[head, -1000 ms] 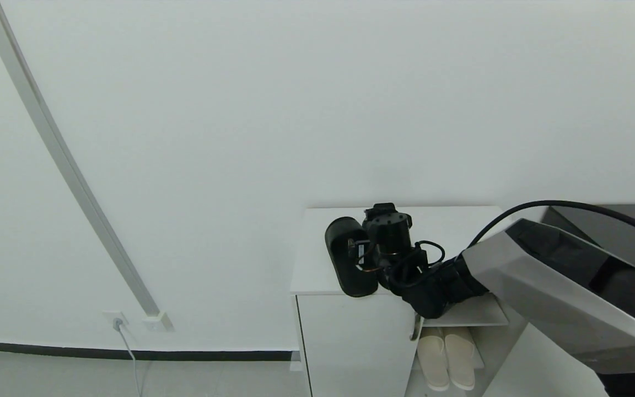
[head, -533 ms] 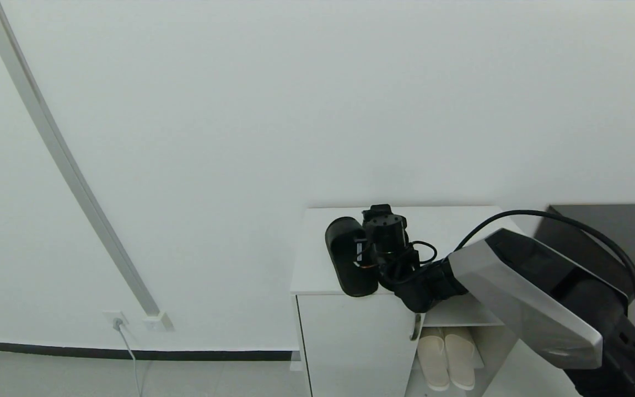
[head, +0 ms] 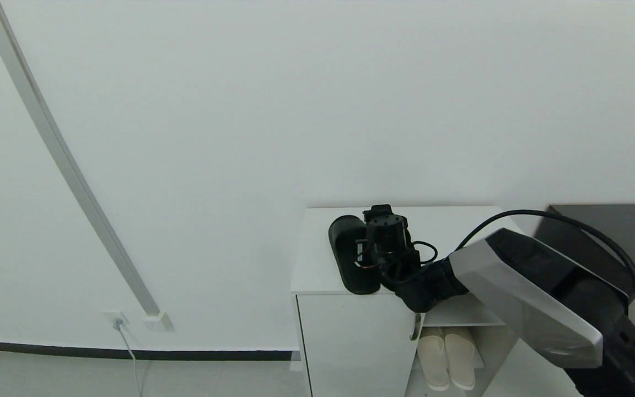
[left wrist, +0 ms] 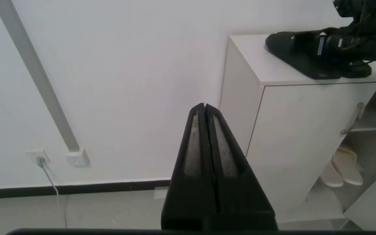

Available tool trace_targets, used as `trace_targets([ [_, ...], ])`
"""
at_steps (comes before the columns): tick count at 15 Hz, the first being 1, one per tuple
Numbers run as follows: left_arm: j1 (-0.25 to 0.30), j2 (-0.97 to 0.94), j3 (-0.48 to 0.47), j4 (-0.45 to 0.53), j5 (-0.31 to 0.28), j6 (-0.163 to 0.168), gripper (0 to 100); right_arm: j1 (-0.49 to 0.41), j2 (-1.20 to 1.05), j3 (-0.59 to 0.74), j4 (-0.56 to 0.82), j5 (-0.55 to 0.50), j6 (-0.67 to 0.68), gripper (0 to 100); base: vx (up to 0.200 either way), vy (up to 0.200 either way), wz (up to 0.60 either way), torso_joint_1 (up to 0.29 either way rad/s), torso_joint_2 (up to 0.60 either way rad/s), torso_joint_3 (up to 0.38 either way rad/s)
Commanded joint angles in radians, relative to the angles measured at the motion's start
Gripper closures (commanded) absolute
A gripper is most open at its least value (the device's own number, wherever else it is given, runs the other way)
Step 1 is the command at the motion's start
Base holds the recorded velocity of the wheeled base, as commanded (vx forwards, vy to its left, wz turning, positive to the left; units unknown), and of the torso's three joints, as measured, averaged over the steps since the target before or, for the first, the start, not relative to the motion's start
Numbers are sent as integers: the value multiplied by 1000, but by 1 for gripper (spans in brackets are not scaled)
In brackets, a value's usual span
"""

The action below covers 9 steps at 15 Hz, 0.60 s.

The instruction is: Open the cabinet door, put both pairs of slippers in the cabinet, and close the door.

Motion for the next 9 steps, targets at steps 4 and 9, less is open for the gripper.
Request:
trace_targets([
  [4,1,0,0,0,0,0,100,11,-374,392,-90,127,2,100,0,0,0,0,0,0],
  [9,1,0,0,0,0,1,100,56,-782,829,-134,267,-1,100,0,0,0,0,0,0],
])
